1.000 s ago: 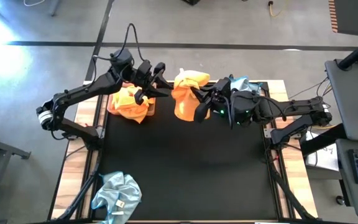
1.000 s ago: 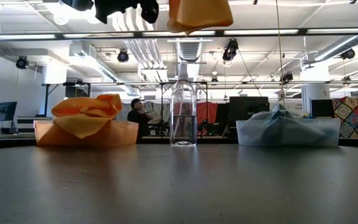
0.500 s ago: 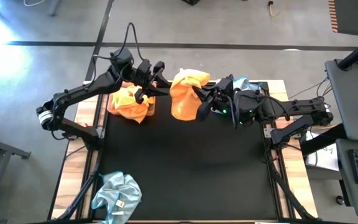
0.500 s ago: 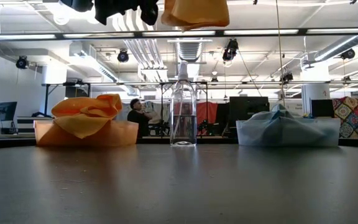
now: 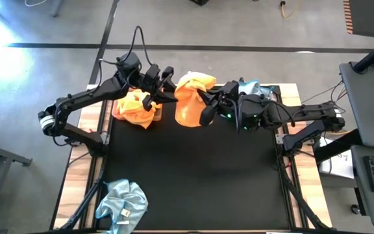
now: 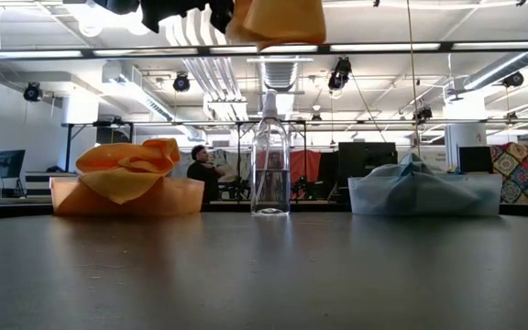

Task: Sort microfiber towel by color & place in baskets
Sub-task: Put the yellow towel into the orange bin, then put the blue towel into the transparent bin

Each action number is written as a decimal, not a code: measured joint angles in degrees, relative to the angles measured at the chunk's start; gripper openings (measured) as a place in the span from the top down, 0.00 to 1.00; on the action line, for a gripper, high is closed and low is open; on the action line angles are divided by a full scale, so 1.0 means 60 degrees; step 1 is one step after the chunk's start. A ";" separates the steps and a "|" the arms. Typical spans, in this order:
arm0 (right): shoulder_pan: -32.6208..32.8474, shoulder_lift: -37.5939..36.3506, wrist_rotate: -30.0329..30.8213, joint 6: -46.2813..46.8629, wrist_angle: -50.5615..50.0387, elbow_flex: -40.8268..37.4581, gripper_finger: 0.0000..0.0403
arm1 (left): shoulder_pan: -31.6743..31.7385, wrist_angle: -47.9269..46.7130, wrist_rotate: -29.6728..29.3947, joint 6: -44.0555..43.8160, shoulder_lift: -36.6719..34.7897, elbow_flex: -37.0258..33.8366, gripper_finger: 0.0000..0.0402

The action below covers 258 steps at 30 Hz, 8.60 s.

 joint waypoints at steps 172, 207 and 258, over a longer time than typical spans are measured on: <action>0.0819 -0.0640 -0.1344 0.1635 -0.3715 -0.0004 0.48 | 0.2974 -1.3451 -0.8053 0.1173 -0.3391 -0.0004 0.66; 0.0797 -0.0636 -0.1341 0.0999 -0.4221 -0.0004 0.48 | 0.2817 -1.7369 -0.8626 0.1743 -0.0327 0.4143 0.66; 0.0801 -0.0636 -0.1373 0.1002 -0.6190 -0.0004 0.48 | -0.7811 -1.3508 -0.5830 -0.9351 -0.3084 -0.2591 0.66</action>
